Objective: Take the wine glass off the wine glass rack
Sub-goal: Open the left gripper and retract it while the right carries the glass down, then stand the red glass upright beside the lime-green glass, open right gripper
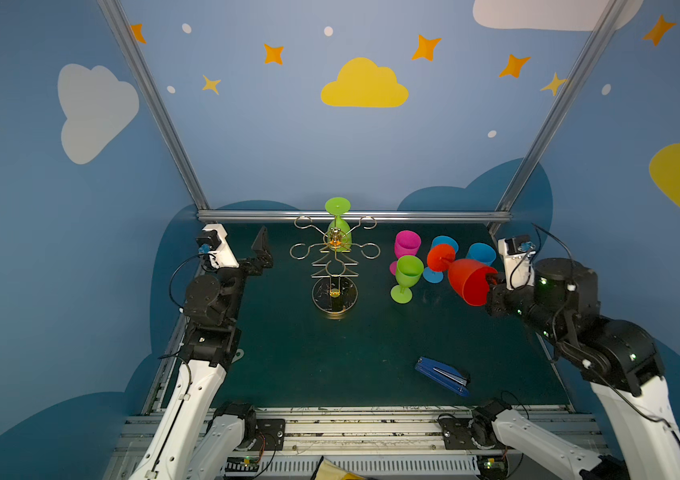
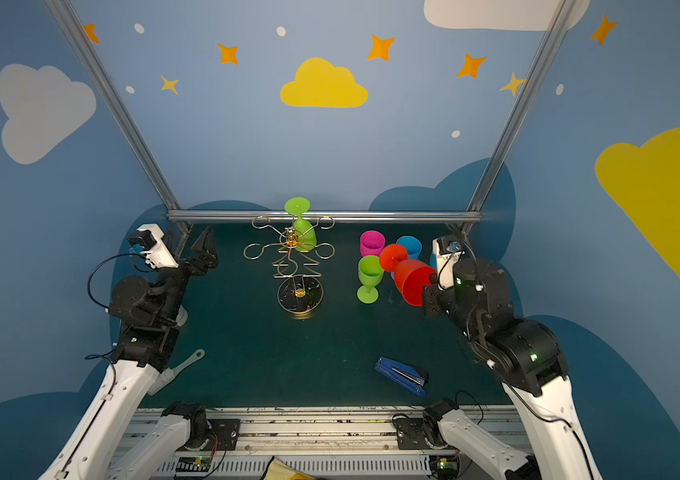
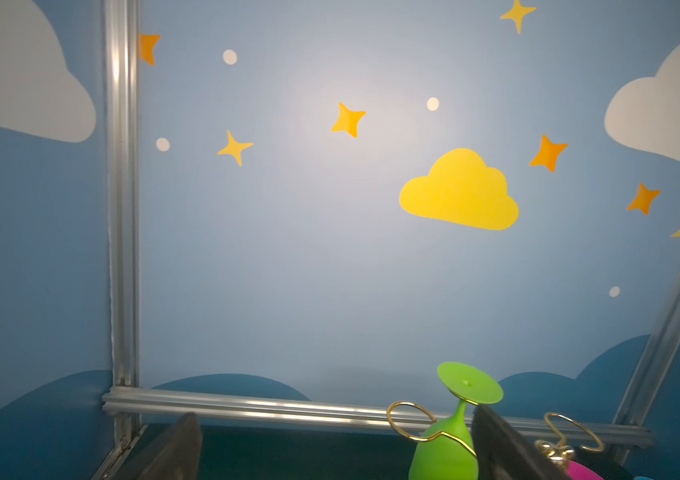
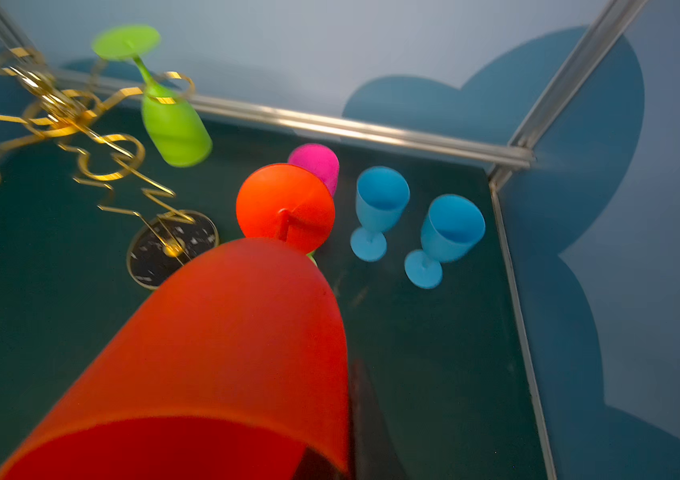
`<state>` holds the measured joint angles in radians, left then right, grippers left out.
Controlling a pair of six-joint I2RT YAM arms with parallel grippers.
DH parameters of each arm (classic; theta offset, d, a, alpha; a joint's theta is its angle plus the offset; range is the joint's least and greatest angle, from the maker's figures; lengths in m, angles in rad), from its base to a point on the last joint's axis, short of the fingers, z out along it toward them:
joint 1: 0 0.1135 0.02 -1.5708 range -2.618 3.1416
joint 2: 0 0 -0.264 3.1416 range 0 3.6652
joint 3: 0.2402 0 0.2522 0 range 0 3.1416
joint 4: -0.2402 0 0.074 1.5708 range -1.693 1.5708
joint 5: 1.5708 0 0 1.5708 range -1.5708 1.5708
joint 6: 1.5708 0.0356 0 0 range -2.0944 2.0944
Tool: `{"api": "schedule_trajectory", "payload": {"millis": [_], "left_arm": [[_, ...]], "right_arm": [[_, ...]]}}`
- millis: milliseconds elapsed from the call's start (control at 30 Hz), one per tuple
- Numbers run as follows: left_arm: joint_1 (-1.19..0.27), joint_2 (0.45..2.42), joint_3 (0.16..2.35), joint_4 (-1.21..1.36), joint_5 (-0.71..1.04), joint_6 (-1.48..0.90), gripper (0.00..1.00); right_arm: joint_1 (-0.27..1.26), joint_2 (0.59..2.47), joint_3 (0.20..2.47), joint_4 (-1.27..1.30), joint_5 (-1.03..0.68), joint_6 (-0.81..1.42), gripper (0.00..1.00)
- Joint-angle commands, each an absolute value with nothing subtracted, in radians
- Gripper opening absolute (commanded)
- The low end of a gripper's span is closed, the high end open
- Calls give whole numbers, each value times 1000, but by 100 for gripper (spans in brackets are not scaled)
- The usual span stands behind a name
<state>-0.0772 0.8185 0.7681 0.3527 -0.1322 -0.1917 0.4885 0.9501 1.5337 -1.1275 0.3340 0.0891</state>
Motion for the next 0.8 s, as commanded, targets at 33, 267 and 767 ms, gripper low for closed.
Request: {"api": "schedule_trajectory", "payload": {"millis": [33,267,767], "left_arm": [[-39,795,722,382,-160,-251,100],[-10,748,700,361,-172,-253,100],[0,712,684,344,-195,-247,100]], "right_arm": [[452,1039,1557,-1292,383,78,0],[358,1177,1490,-1232,326,56,0],[209,1500,1496,-1049,213,20,0]]}}
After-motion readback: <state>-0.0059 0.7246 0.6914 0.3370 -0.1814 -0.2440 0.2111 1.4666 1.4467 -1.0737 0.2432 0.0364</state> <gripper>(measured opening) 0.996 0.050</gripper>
